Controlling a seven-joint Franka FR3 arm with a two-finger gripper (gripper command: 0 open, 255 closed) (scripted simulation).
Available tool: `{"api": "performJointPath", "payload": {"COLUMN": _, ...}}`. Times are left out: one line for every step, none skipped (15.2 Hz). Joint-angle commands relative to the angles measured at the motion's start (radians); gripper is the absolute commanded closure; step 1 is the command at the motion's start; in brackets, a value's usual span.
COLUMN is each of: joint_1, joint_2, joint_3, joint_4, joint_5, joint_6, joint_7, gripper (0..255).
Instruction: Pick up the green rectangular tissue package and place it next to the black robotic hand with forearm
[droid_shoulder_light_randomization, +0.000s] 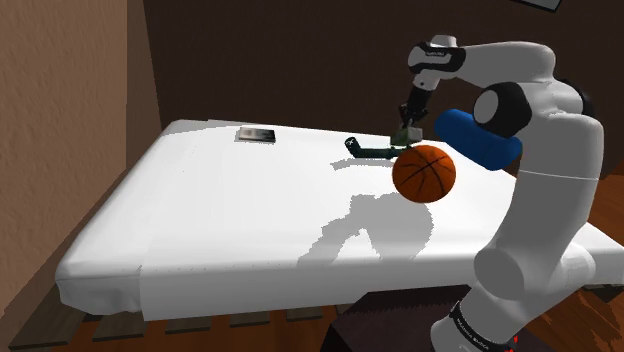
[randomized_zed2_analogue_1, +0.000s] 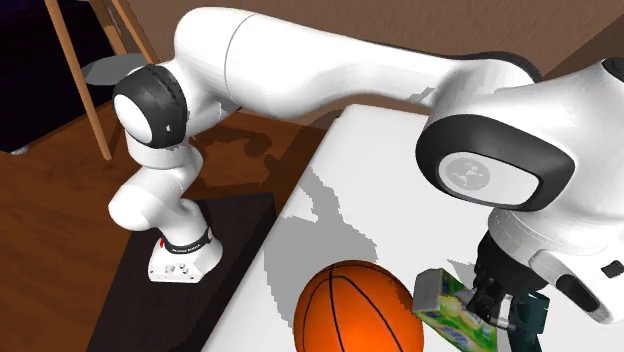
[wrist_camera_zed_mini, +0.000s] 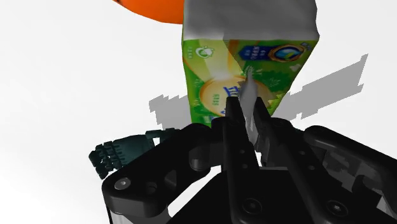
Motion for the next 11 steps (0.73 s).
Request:
{"api": "performJointPath", "payload": {"joint_1": -0.03, "joint_2": 0.066, "joint_3": -0.003, "joint_4": 0.096, "joint_5": 0.018, "joint_6": -0.032, "joint_7": -0.025, "gripper": 255}}
{"api": "performJointPath", "payload": {"joint_1": -0.028, "joint_2": 0.063, "joint_3": -0.003, "joint_4": 0.077, "joint_5": 0.017, "joint_6": -0.016, "joint_7": -0.025, "gripper": 255}}
{"api": "performJointPath", "payload": {"joint_1": -0.027, "joint_2": 0.06, "joint_3": -0.003, "joint_4": 0.059, "joint_5": 0.016, "joint_6": -0.001, "joint_7": -0.026, "gripper": 255}}
{"api": "performJointPath", "payload": {"joint_1": -0.025, "joint_2": 0.057, "joint_3": -0.002, "joint_4": 0.042, "joint_5": 0.016, "joint_6": 0.014, "joint_7": -0.026, "gripper": 255}}
{"api": "performJointPath", "payload": {"joint_1": -0.024, "joint_2": 0.055, "joint_3": -0.002, "joint_4": 0.025, "joint_5": 0.016, "joint_6": 0.028, "joint_7": -0.027, "gripper": 255}}
{"api": "performJointPath", "payload": {"joint_1": -0.022, "joint_2": 0.053, "joint_3": -0.002, "joint_4": 0.009, "joint_5": 0.015, "joint_6": 0.043, "joint_7": -0.027, "gripper": 255}}
{"api": "performJointPath", "payload": {"joint_1": -0.021, "joint_2": 0.052, "joint_3": -0.002, "joint_4": -0.007, "joint_5": 0.015, "joint_6": 0.057, "joint_7": -0.028, "gripper": 255}}
{"api": "performJointPath", "payload": {"joint_1": -0.02, "joint_2": 0.051, "joint_3": -0.002, "joint_4": -0.022, "joint_5": 0.015, "joint_6": 0.071, "joint_7": -0.029, "gripper": 255}}
{"api": "performJointPath", "payload": {"joint_1": -0.019, "joint_2": 0.05, "joint_3": -0.002, "joint_4": -0.037, "joint_5": 0.015, "joint_6": 0.085, "joint_7": -0.029, "gripper": 255}}
{"api": "performJointPath", "payload": {"joint_1": -0.018, "joint_2": 0.049, "joint_3": -0.001, "joint_4": -0.051, "joint_5": 0.015, "joint_6": 0.099, "joint_7": -0.03, "gripper": 255}}
{"api": "performJointPath", "payload": {"joint_1": -0.017, "joint_2": 0.049, "joint_3": -0.001, "joint_4": -0.065, "joint_5": 0.016, "joint_6": 0.112, "joint_7": -0.03, "gripper": 255}}
